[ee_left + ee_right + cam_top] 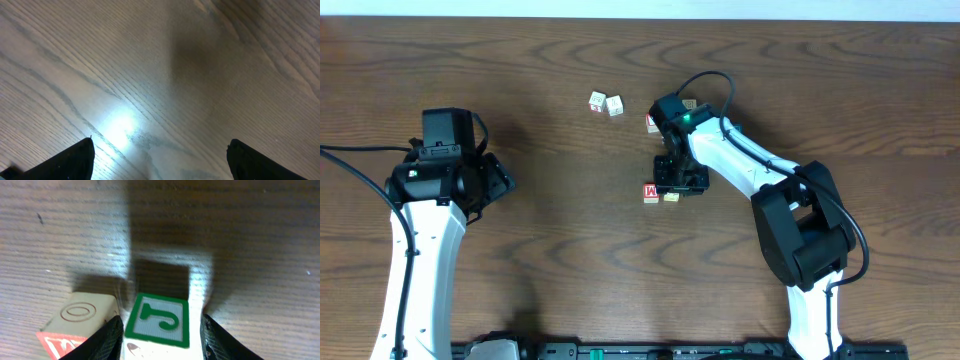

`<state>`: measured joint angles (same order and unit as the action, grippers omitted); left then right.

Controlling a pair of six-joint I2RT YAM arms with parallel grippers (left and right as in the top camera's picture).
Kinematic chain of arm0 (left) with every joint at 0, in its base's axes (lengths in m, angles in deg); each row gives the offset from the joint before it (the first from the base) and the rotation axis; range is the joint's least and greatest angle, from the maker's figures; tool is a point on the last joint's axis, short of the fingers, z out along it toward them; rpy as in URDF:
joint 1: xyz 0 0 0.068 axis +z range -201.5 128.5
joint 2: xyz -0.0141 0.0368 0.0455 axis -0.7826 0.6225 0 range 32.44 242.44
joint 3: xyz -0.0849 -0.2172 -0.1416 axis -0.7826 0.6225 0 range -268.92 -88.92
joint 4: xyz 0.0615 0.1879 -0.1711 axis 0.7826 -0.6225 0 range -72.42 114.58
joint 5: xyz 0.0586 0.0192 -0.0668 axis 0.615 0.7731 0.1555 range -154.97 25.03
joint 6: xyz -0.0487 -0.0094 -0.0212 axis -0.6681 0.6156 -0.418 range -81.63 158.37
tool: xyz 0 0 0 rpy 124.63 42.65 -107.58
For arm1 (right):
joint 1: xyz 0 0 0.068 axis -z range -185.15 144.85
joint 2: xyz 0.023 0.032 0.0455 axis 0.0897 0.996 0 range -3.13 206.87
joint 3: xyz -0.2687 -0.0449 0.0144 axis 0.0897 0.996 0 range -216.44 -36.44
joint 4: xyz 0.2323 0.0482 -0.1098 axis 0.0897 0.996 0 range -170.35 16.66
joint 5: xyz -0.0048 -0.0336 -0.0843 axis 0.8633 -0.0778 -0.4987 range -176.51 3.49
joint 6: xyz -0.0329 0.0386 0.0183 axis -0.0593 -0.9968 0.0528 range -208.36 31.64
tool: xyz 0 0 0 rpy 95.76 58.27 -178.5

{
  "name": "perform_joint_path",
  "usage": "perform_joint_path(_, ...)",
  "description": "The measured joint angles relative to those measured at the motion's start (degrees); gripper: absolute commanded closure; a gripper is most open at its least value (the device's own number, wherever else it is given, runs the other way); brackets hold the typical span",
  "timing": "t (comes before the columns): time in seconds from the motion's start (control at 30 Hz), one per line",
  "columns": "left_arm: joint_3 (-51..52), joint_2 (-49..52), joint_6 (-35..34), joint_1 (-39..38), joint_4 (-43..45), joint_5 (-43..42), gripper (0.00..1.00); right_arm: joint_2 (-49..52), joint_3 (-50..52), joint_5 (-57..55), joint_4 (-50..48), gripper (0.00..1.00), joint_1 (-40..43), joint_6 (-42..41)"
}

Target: Lift 3 blocks

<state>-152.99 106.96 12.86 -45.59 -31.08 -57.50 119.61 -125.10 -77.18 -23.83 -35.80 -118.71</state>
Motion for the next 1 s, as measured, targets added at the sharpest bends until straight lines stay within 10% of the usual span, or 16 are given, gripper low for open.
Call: perform_joint_path(1.0,0.0,0.0,0.0,0.0,0.0,0.0,0.15,0.0,-1.5,-2.9,3.1,0.65,-0.5,0.7)
